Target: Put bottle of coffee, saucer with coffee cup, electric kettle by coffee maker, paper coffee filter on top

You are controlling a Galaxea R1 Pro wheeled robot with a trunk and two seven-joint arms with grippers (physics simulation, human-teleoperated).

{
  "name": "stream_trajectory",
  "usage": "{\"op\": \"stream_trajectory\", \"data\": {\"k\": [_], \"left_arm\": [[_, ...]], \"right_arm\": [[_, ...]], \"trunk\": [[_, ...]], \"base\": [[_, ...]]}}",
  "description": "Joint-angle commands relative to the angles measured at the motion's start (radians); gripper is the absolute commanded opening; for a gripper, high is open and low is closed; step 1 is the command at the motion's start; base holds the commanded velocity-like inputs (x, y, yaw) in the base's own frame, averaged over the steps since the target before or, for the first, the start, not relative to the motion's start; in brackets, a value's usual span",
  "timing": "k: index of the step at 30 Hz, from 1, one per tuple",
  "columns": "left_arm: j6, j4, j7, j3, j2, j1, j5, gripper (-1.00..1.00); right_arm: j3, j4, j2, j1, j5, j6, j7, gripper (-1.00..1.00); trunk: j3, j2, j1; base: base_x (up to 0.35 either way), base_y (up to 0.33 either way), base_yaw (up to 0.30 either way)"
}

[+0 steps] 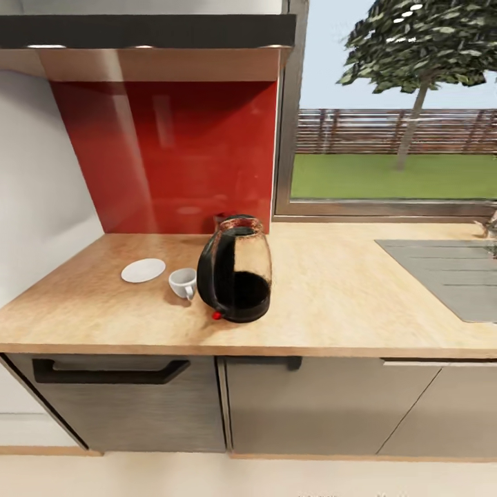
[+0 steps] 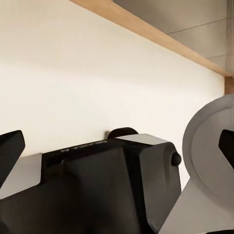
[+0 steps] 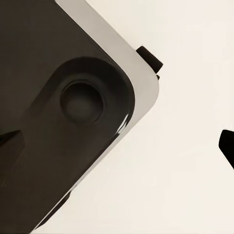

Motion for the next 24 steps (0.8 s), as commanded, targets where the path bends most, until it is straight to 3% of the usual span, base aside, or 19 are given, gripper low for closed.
{"op": "stream_trajectory", "data": {"k": [1,15,24], "left_arm": [[-0.01,0.0,-0.001,-0.008,0.0,0.0,0.006,1.0],[-0.01,0.0,-0.001,-0.008,0.0,0.0,0.006,1.0],[-0.01,0.0,-0.001,-0.008,0.0,0.0,0.006,1.0]], "right_arm": [[0.005,0.004,0.0,-0.002,0.001,-0.008,0.0,1.0],[0.005,0.004,0.0,-0.002,0.001,-0.008,0.0,1.0],[0.005,0.004,0.0,-0.002,0.001,-0.008,0.0,1.0]], "trunk": [[-0.001,0.0,0.0],[0.004,0.0,0.0],[0.005,0.0,0.0]], "base": [[0.0,0.0,-0.249],[-0.028,0.023,-0.243],[-0.172,0.155,-0.049]]}}
